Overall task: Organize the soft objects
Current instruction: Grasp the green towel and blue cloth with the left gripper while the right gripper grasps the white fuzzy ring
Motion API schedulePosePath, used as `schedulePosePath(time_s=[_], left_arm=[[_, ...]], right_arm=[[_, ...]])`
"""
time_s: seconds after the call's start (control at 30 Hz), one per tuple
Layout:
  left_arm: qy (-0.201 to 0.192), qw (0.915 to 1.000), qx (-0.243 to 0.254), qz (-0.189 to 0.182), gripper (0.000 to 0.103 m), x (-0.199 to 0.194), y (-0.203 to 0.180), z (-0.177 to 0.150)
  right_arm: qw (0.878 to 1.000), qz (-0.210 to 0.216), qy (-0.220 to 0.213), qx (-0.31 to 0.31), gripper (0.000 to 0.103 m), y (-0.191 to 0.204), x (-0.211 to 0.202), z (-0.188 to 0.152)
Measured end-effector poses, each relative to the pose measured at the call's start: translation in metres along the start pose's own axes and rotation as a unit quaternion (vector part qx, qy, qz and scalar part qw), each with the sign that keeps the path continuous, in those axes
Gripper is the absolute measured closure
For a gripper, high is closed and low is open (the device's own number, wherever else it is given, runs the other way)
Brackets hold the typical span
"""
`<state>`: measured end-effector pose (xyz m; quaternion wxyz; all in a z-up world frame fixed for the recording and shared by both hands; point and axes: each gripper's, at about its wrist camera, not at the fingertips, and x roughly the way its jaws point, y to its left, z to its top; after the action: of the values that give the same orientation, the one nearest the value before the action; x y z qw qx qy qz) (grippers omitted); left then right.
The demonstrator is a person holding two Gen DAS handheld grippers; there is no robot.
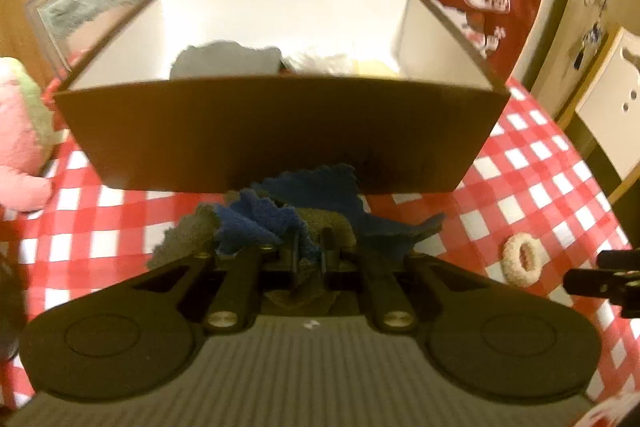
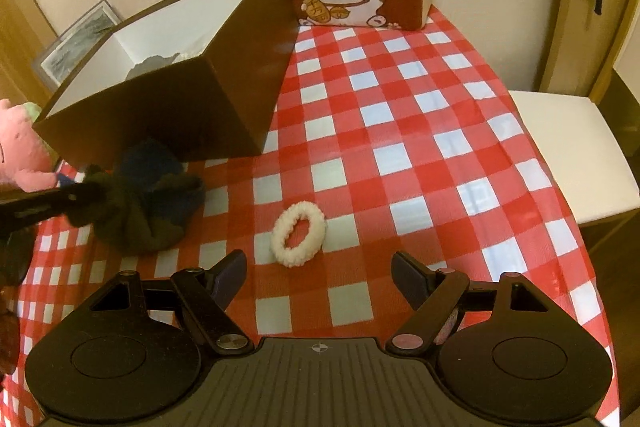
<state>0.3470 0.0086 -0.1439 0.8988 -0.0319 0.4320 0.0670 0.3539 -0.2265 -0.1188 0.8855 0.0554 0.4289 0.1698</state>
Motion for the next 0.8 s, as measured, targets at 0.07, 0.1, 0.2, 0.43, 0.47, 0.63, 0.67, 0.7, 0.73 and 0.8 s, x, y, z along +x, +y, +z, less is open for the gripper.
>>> schedulePosePath(time_s=[0.07,0.1,0.2,0.43,0.47,0.63,0.67,0.7,0.73,0.8], left_arm=[[0.009,1.0,-0.003,0.0,0.092,0.011,-0.003,-0.001],[0.017,0.9998,-0.005,-0.001,0.087,0.016,-0.004,-0.001],[0.023,0.9996,-0.013,0.005,0.083,0.023,-0.005,-0.001],[0.026,0.9993,-0.014,-0.021,0.036,0.018,-0.017,-0.009],[0.025,0.9995,-0.002,-0.017,0.034,0.018,-0.022,-0.011],[0.026,0.9991,0.032,-0.005,0.021,0.026,-0.04,-0.014],[0.028,0.999,0.035,-0.001,0.019,0.029,-0.042,-0.014],[0.03,0.9988,0.038,0.004,0.019,0.032,-0.044,-0.014],[0.031,0.9985,0.043,0.011,0.018,0.035,-0.045,-0.014],[0.033,0.9973,0.06,0.026,0.018,0.041,-0.049,-0.015]], right_arm=[[1.0,0.0,0.0,0.003,0.024,-0.002,0.002,0.002],[1.0,0.0,0.0,0.005,0.024,-0.003,0.003,0.002],[1.0,0.002,0.0,0.008,0.024,-0.005,0.006,0.003],[1.0,0.013,0.001,0.007,0.024,-0.004,0.013,0.005],[1.0,0.014,0.002,0.006,0.024,-0.004,0.014,0.005],[1.0,0.016,0.006,0.006,0.024,-0.004,0.019,0.006],[1.0,0.015,0.007,0.006,0.024,-0.003,0.02,0.006],[1.0,0.015,0.007,0.006,0.024,-0.003,0.02,0.007],[1.0,0.014,0.008,0.006,0.024,-0.004,0.021,0.007],[1.0,0.013,0.01,0.005,0.024,-0.004,0.023,0.007]])
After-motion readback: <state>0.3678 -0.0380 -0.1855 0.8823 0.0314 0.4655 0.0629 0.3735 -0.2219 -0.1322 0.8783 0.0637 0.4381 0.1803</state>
